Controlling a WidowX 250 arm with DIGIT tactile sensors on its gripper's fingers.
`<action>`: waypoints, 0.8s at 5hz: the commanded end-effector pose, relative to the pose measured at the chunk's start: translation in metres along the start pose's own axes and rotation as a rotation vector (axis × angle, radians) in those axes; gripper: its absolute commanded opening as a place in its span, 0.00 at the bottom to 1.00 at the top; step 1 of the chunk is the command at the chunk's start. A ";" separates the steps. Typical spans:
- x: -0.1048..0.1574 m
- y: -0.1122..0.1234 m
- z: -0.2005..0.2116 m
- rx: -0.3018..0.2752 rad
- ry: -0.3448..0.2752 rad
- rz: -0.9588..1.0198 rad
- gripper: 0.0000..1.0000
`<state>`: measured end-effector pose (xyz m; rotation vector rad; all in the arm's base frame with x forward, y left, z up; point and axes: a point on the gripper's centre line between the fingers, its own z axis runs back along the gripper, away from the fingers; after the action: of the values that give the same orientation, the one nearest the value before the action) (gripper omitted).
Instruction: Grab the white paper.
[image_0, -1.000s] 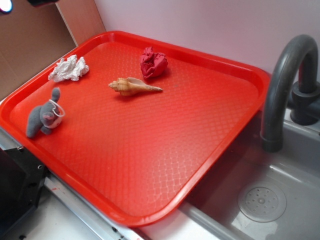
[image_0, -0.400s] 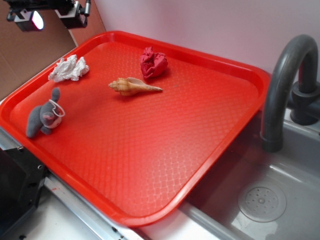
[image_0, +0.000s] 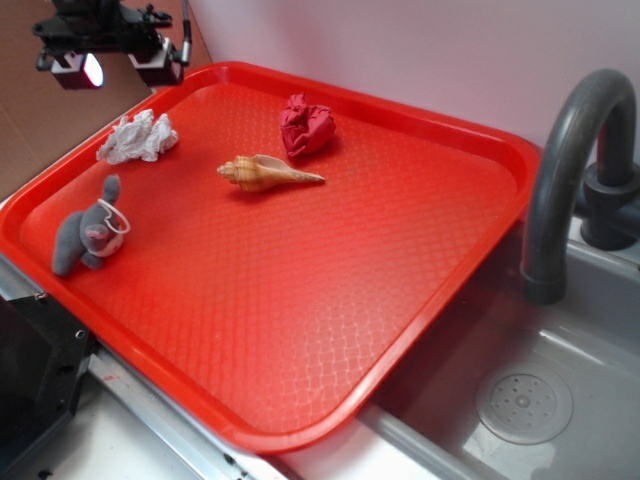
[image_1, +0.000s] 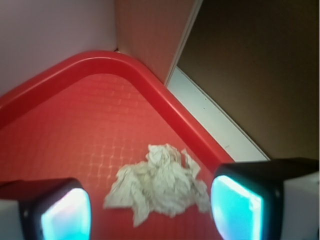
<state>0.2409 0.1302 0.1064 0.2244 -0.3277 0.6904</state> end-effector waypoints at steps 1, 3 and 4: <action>0.009 0.017 -0.030 -0.011 0.055 0.024 1.00; 0.002 0.016 -0.064 -0.082 0.176 0.006 1.00; -0.003 0.014 -0.070 -0.091 0.200 0.004 1.00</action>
<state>0.2504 0.1464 0.0379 0.0529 -0.1548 0.6879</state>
